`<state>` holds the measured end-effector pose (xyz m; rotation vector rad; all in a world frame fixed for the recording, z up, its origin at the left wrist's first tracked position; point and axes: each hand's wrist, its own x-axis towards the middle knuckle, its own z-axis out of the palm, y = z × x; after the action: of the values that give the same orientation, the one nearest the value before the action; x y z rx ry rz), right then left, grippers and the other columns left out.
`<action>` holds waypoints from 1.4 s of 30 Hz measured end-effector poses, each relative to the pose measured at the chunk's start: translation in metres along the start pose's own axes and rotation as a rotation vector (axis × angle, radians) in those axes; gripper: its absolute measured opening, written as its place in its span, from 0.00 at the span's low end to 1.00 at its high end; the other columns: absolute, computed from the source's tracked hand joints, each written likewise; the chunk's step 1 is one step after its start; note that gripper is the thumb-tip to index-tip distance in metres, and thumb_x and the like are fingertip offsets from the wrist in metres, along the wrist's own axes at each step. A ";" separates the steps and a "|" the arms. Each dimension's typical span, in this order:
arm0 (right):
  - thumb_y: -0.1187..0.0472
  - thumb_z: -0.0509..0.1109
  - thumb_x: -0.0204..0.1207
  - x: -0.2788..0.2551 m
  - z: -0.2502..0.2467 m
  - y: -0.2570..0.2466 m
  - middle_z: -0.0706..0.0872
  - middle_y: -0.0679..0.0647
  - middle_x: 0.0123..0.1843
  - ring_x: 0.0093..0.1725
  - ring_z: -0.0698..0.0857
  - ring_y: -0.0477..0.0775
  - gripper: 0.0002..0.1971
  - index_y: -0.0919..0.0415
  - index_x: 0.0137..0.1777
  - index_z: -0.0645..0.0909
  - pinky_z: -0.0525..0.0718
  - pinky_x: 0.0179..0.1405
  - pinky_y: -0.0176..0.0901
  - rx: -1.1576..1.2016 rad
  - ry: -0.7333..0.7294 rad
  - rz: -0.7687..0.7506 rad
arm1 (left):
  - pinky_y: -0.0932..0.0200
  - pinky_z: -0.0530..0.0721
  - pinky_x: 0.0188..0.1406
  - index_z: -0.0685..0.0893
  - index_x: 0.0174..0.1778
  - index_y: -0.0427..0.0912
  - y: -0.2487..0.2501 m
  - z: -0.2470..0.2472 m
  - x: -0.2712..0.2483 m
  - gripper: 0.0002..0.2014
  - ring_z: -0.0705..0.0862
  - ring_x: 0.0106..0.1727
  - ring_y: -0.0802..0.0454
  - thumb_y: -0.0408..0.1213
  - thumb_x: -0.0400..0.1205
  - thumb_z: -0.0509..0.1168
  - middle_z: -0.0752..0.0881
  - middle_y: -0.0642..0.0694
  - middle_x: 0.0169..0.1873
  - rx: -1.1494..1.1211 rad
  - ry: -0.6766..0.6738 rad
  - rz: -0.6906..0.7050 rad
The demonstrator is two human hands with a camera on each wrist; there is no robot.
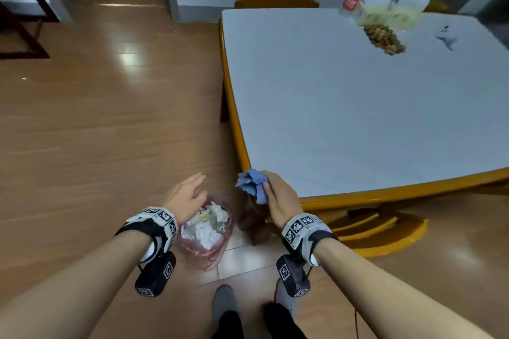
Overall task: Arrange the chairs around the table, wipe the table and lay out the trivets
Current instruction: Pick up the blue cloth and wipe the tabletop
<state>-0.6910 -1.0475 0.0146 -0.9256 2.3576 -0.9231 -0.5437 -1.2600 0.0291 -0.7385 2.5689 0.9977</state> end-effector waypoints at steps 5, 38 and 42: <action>0.49 0.49 0.88 -0.021 -0.080 0.048 0.82 0.50 0.67 0.64 0.81 0.52 0.19 0.50 0.72 0.73 0.75 0.64 0.42 -0.044 0.141 0.124 | 0.52 0.64 0.79 0.63 0.83 0.52 0.078 0.011 0.048 0.27 0.63 0.82 0.53 0.51 0.86 0.55 0.61 0.56 0.83 0.077 -0.042 0.151; 0.57 0.52 0.89 -0.031 -0.480 0.442 0.84 0.55 0.62 0.59 0.81 0.54 0.15 0.57 0.68 0.77 0.78 0.58 0.44 0.155 0.443 0.398 | 0.49 0.59 0.81 0.58 0.85 0.46 0.566 0.223 0.294 0.32 0.57 0.84 0.46 0.44 0.85 0.60 0.53 0.46 0.85 0.403 -0.242 0.223; 0.58 0.52 0.89 -0.022 -0.527 0.475 0.84 0.56 0.62 0.60 0.82 0.54 0.15 0.57 0.68 0.77 0.80 0.62 0.49 0.157 0.491 0.421 | 0.48 0.60 0.81 0.58 0.85 0.47 0.622 0.242 0.333 0.32 0.58 0.84 0.46 0.45 0.85 0.59 0.53 0.47 0.85 0.424 -0.244 0.271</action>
<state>-1.1942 -0.5474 0.0347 -0.1260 2.6714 -1.2324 -1.1460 -0.8202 0.0491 -0.1503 2.5718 0.5329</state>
